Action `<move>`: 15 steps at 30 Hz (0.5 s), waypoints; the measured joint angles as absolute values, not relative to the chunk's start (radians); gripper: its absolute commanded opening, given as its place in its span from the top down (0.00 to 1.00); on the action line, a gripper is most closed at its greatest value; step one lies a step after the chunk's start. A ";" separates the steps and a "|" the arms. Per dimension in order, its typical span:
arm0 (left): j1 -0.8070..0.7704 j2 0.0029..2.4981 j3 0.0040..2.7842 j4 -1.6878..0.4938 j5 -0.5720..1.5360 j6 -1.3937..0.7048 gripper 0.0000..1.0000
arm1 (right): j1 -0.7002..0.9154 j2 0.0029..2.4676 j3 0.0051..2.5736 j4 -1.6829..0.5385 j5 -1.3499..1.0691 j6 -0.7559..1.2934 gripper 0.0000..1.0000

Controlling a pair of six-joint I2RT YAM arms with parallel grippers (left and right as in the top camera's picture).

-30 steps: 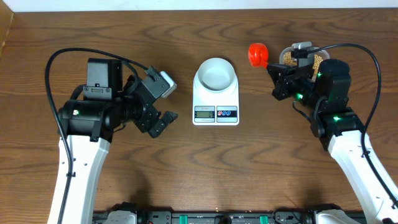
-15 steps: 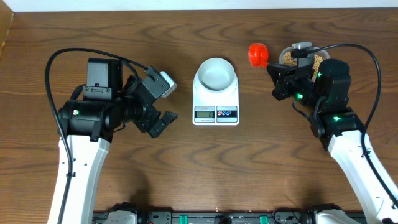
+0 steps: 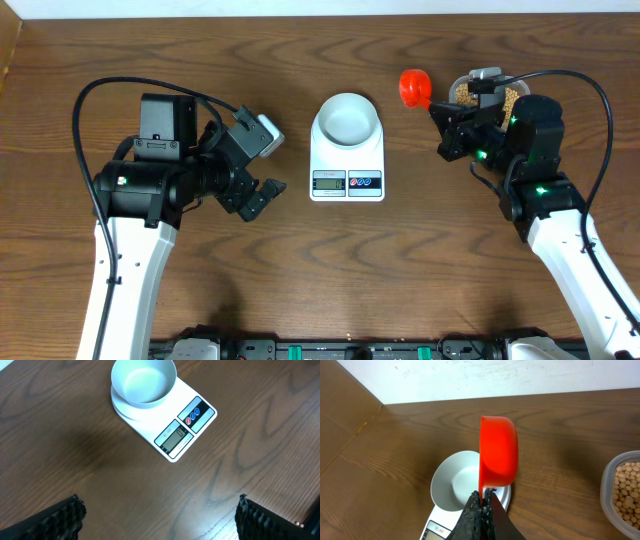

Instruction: Scoop item into bowl and weigh 50g on scale

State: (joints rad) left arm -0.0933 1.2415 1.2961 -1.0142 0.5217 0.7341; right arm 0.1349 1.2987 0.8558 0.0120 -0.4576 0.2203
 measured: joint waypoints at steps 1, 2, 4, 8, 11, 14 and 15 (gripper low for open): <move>-0.093 1.242 1.296 -1.014 0.522 0.734 0.02 | 0.135 1.299 0.856 0.012 -0.458 0.220 0.99; -0.093 1.242 1.296 -1.014 0.522 0.734 0.02 | 0.135 1.299 0.856 0.012 -0.458 0.220 0.99; -0.093 1.242 1.296 -1.014 0.522 0.734 0.02 | 0.135 1.299 0.856 0.012 -0.458 0.220 0.99; -0.093 1.242 1.296 -1.014 0.522 0.734 0.02 | 0.135 1.299 0.856 0.012 -0.458 0.220 0.99; -0.093 1.242 1.296 -1.014 0.522 0.734 0.02 | 0.135 1.299 0.856 0.009 -0.458 0.220 0.99; -0.093 1.242 1.296 -1.014 0.522 0.734 0.02 | 0.135 1.299 0.856 0.003 -0.458 0.220 0.99; -0.093 1.242 1.296 -1.014 0.522 0.734 0.02 | 0.135 1.299 0.856 0.003 -0.458 0.220 0.99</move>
State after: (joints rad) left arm -0.0933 1.2415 1.2961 -1.0142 0.5217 0.7341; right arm 0.1349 1.2987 0.8558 0.0032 -0.4576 0.2203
